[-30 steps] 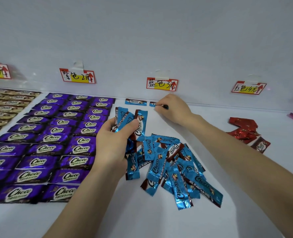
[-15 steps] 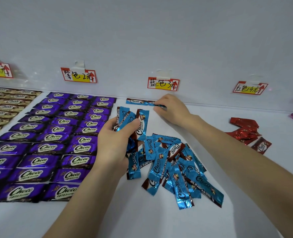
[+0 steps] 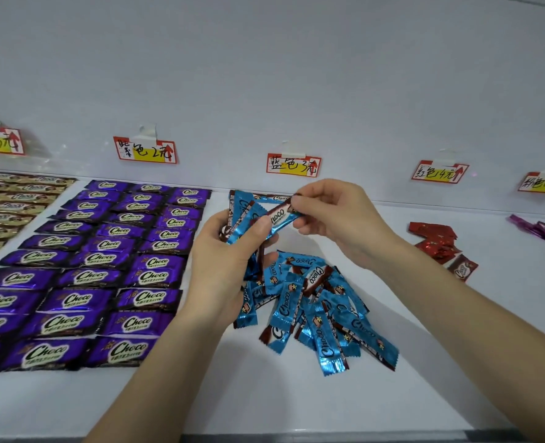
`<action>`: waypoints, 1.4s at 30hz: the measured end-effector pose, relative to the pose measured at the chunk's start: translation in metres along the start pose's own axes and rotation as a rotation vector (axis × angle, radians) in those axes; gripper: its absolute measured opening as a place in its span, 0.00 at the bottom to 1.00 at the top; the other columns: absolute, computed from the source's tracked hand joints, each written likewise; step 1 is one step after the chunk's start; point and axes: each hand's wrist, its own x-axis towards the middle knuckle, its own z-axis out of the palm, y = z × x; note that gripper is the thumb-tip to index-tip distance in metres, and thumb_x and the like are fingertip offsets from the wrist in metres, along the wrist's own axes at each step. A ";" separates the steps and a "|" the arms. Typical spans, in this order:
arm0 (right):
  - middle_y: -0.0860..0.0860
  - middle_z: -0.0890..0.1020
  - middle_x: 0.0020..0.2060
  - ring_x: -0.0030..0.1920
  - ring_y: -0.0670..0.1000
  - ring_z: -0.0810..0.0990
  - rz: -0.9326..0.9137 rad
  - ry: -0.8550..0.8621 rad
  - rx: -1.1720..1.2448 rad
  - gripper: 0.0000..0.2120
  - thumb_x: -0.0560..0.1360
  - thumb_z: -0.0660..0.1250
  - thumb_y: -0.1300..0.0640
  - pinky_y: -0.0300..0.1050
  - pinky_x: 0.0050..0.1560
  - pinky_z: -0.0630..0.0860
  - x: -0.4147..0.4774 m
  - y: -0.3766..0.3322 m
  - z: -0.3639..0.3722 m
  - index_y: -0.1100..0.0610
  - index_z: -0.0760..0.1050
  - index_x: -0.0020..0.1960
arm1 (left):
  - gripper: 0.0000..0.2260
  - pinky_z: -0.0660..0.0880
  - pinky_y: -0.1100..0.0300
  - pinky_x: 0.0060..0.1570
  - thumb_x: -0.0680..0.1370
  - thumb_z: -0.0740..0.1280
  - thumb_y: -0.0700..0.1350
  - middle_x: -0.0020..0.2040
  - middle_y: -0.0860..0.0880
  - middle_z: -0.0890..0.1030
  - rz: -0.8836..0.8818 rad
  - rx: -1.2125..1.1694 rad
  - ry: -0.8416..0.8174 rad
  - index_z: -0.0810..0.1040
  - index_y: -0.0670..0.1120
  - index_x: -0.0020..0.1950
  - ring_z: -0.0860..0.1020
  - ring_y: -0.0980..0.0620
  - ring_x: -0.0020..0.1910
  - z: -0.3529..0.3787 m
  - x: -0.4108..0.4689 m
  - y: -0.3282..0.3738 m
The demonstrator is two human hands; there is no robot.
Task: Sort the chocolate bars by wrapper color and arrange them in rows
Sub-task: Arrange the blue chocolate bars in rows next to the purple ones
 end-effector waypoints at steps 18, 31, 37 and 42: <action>0.52 0.82 0.47 0.47 0.48 0.76 -0.215 0.153 -0.773 0.08 0.72 0.70 0.61 0.33 0.46 0.68 0.040 0.047 -0.076 0.59 0.80 0.51 | 0.07 0.78 0.64 0.28 0.74 0.69 0.43 0.42 0.46 0.82 -0.172 -0.010 0.009 0.75 0.46 0.51 0.83 0.55 0.34 0.001 0.001 -0.003; 0.55 0.80 0.52 0.52 0.52 0.75 -0.171 0.141 -0.898 0.09 0.74 0.67 0.61 0.38 0.51 0.67 0.094 0.082 -0.078 0.61 0.79 0.54 | 0.09 0.78 0.63 0.27 0.77 0.65 0.48 0.44 0.43 0.82 -0.264 0.033 0.022 0.76 0.44 0.53 0.83 0.55 0.33 0.004 0.004 -0.003; 0.57 0.78 0.51 0.53 0.54 0.73 -0.214 0.112 -1.097 0.10 0.74 0.67 0.57 0.41 0.50 0.66 0.100 0.085 -0.083 0.59 0.79 0.54 | 0.09 0.79 0.62 0.28 0.77 0.65 0.48 0.44 0.43 0.82 -0.270 0.035 0.037 0.76 0.44 0.52 0.83 0.55 0.31 0.004 0.004 -0.002; 0.57 0.76 0.51 0.53 0.56 0.73 -0.200 0.156 -1.143 0.11 0.76 0.64 0.58 0.44 0.48 0.68 0.097 0.084 -0.078 0.57 0.79 0.57 | 0.09 0.79 0.63 0.27 0.78 0.65 0.47 0.46 0.43 0.81 -0.274 0.030 0.039 0.76 0.43 0.53 0.83 0.55 0.32 0.005 0.003 -0.002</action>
